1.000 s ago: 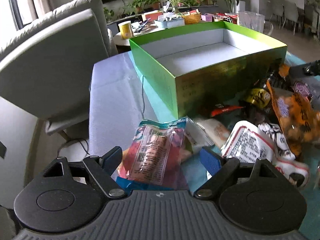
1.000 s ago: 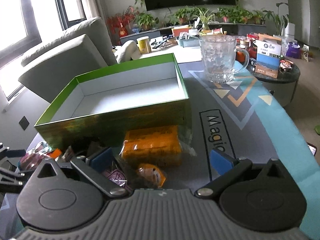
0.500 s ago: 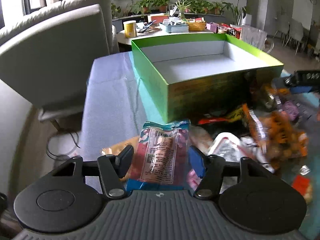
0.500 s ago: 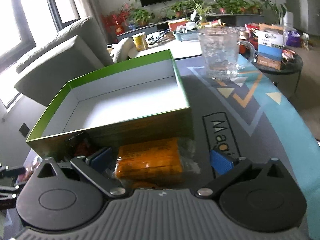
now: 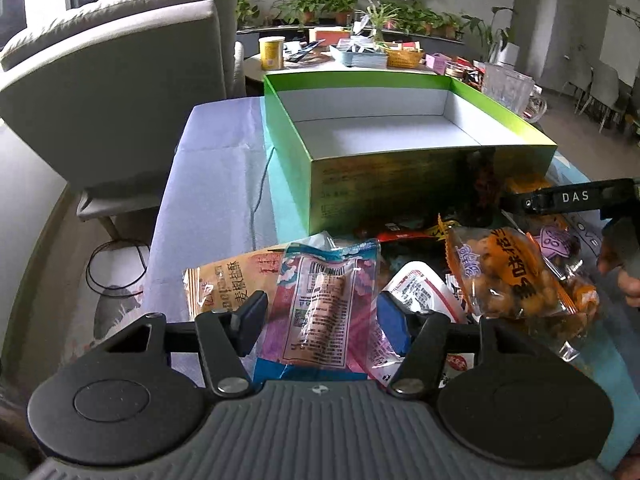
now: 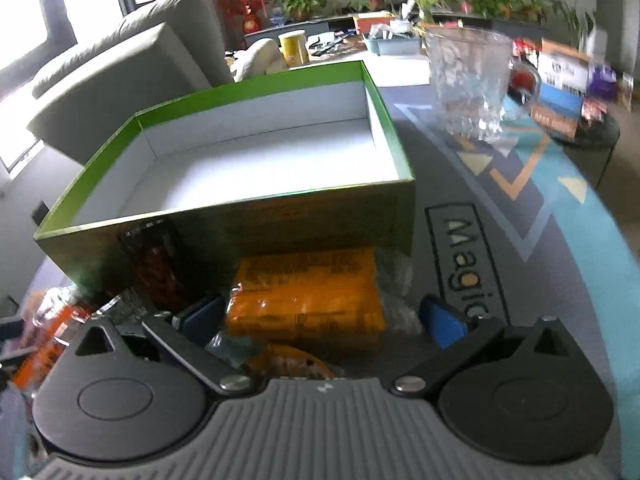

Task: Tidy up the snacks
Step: 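Grasp the pink sausage pack with left tool while right tool grasps orange cake pack, then lower both packs into the green box and open both tools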

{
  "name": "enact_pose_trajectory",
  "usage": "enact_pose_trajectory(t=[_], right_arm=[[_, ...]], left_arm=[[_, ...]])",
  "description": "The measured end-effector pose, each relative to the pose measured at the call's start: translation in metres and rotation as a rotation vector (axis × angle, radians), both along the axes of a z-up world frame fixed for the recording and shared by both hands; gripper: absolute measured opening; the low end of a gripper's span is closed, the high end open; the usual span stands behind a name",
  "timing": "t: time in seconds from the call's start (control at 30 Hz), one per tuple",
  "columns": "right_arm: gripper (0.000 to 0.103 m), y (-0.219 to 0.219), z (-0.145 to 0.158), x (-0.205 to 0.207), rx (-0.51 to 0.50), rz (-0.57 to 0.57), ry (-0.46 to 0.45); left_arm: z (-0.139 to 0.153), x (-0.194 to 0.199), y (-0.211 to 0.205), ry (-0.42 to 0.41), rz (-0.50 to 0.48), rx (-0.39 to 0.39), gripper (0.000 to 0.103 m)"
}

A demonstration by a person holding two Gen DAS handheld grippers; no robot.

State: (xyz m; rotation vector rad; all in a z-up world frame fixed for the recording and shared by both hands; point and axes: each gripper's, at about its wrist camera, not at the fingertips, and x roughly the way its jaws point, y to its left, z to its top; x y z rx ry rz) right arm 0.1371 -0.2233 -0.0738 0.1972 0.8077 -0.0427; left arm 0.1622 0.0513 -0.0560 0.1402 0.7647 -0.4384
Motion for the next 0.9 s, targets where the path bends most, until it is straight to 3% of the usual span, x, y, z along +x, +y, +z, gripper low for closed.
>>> enact_pose_trajectory(t=[0.13,0.3,0.67,0.9], right_arm=[[0.060,0.001,0.005,-0.004,0.011,0.036,-0.020],[0.060,0.006,0.015,-0.018,-0.059,0.046,-0.075],[0.060,-0.012,0.045,-0.049,0.008,0.010,-0.183],[0.060,-0.016,0.064,-0.047,0.045,0.001,-0.259]], left_arm=[[0.003,-0.001,0.000,-0.010,0.028,-0.015,0.056],[0.014,-0.012,0.000,-0.047,0.030,-0.035,0.054],[0.048,-0.034,-0.006,-0.156,0.033,-0.047,0.054],[0.067,-0.029,-0.026,-0.219,0.019,-0.064,0.054]])
